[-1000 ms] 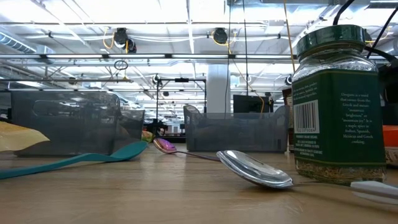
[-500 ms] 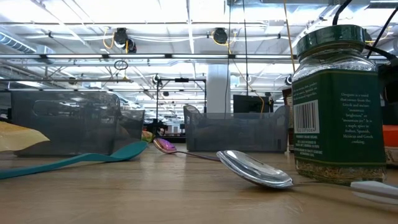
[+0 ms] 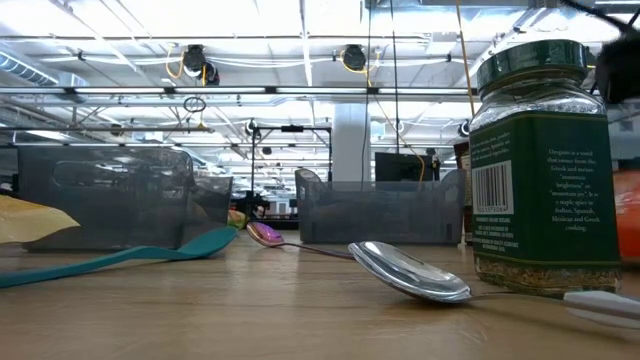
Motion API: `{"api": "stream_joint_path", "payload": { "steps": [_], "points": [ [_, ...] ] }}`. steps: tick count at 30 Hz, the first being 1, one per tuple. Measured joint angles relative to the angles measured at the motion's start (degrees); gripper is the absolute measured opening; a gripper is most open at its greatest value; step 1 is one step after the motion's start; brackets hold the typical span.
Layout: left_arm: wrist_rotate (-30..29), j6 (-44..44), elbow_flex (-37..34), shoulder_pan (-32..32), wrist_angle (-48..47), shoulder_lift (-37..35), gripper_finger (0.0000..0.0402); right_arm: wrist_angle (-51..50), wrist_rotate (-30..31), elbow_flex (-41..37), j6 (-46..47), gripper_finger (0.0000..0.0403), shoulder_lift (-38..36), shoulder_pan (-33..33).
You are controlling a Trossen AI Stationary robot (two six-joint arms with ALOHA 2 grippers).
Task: Pick & Place Food Item
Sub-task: Put the orange noodle pack into the left black bin
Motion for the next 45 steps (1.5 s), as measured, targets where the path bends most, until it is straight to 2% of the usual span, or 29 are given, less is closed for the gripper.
{"api": "stream_joint_path", "payload": {
  "steps": [4,8,14,20,24,30,38,42,45],
  "points": [
    [0.0,0.0,0.0,0.6,0.0,0.0,0.0207,-9.0,0.3,6.9,-3.9,0.0000,0.0,-1.8],
    [0.0,0.3,0.0,1.3,0.0,0.0,0.0207,-13.4,3.0,13.0,-8.0,0.0000,0.0,-3.6],
    [0.1,0.9,0.0,2.3,0.0,0.0,0.0207,-16.5,5.9,20.3,-14.4,0.0000,1.4,-6.2],
    [5.7,2.8,0.9,4.8,-0.3,0.0,0.0207,-16.6,5.7,26.6,-21.3,0.0000,5.3,-8.4],
    [6.9,7.3,7.3,6.2,-8.6,0.0,0.0207,-16.7,5.5,31.6,-26.2,0.0000,9.0,-9.3],
    [5.5,16.4,19.1,8.1,-24.3,0.0,0.0207,-16.6,5.4,39.3,-33.2,0.0000,14.0,-11.0],
    [6.4,24.0,28.6,9.7,-33.7,0.9,0.0207,-15.2,2.5,49.0,-40.6,0.0000,19.1,-11.7],
    [8.2,28.0,32.9,9.5,-36.6,4.4,0.0207,-10.9,-0.9,52.7,-45.0,0.0000,21.7,-11.7],
    [11.8,29.7,37.4,9.5,-37.8,8.4,0.0207,-6.9,-5.0,54.0,-47.7,0.0000,23.3,-12.2]
  ]
}}
